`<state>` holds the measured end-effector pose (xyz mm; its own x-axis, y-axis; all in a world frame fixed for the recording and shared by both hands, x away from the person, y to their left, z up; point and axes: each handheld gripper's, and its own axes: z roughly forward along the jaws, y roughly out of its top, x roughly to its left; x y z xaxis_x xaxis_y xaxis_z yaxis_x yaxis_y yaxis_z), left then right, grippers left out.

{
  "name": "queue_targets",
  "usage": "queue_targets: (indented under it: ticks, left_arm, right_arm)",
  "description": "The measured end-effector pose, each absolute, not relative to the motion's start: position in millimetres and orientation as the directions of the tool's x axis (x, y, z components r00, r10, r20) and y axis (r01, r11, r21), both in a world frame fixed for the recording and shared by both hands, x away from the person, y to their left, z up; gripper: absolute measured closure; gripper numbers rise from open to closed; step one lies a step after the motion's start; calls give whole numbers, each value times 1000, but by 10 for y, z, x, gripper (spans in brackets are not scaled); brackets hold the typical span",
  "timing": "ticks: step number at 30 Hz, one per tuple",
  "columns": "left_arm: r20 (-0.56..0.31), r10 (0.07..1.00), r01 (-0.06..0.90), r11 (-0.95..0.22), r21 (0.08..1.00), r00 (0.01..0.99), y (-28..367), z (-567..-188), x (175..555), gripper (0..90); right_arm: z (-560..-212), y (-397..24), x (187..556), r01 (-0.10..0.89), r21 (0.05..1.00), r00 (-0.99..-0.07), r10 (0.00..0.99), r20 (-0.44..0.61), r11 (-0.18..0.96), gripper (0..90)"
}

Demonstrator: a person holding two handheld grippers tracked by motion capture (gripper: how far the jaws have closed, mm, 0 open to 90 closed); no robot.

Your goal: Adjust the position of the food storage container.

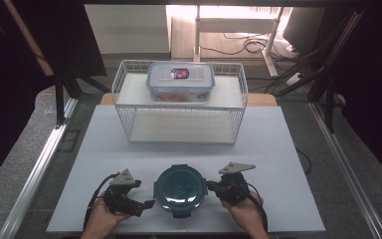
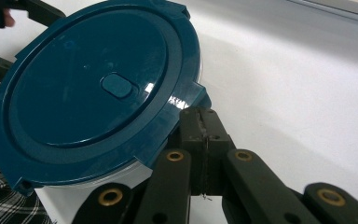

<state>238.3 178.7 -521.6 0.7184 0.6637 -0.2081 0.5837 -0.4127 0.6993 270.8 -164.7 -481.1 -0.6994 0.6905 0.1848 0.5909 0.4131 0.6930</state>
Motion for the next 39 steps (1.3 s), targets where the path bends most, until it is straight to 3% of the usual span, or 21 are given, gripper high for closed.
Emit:
queue_targets:
  ticks: [8, 13, 20, 26, 30, 39]
  left_arm:
    - [-165, 715, 602, -414, 683, 679, 1797, -5228, 2417, 111]
    - [-235, 689, 623, -388, 679, 686, 1882, -5235, 2418, 116]
    - [-267, 664, 613, -361, 703, 698, 1992, -5211, 2345, 69]
    - [-234, 668, 594, -379, 709, 706, 1996, -5245, 2258, 43]
    - [-257, 665, 602, -359, 713, 701, 2024, -5301, 2252, 35]
    - [-274, 675, 603, -315, 732, 685, 2101, -5333, 2272, 32]
  right_arm:
    - [-4818, -1629, 2687, 592, 690, -710, 675, 202, 416, 897]
    - [-4841, -1614, 2677, 551, 695, -739, 657, 149, 462, 883]
    - [-4772, -1700, 2609, 452, 761, -755, 654, 49, 465, 634]
    - [-4809, -1886, 2643, 435, 798, -776, 623, 97, 418, 257]
    - [-4887, -1969, 2681, 452, 794, -765, 634, 111, 407, 79]
    - [-4978, -1988, 2699, 459, 761, -773, 629, 87, 459, 28]
